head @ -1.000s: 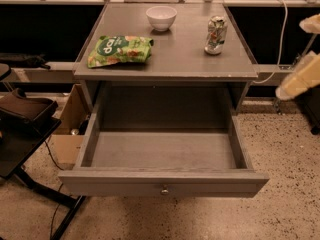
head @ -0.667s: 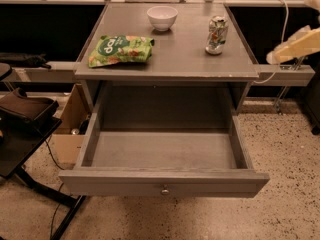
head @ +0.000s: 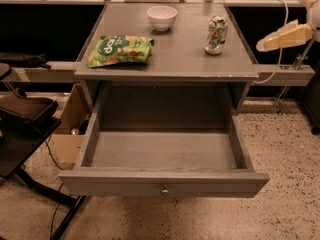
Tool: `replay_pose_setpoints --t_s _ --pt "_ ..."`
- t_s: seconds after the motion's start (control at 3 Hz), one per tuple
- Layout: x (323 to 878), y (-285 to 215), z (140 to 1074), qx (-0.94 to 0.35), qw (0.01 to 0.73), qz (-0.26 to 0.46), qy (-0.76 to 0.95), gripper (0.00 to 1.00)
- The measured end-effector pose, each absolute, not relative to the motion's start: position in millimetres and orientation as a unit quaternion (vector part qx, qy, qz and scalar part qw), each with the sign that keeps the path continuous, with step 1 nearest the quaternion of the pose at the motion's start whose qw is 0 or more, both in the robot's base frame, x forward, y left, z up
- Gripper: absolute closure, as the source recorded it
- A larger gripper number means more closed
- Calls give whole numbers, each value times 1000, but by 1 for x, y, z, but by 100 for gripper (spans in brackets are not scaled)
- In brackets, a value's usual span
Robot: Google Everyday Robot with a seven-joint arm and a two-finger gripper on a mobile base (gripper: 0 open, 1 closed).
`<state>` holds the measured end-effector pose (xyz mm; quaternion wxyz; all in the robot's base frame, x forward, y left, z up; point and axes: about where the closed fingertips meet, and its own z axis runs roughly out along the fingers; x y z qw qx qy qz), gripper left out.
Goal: Place 7up can into top drawer
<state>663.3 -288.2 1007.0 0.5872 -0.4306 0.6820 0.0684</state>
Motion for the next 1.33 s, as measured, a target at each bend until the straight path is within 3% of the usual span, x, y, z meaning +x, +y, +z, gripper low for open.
replay_pose_setpoints --t_s 1.33 --pt "773 -243 933 -347 628 198 668 0"
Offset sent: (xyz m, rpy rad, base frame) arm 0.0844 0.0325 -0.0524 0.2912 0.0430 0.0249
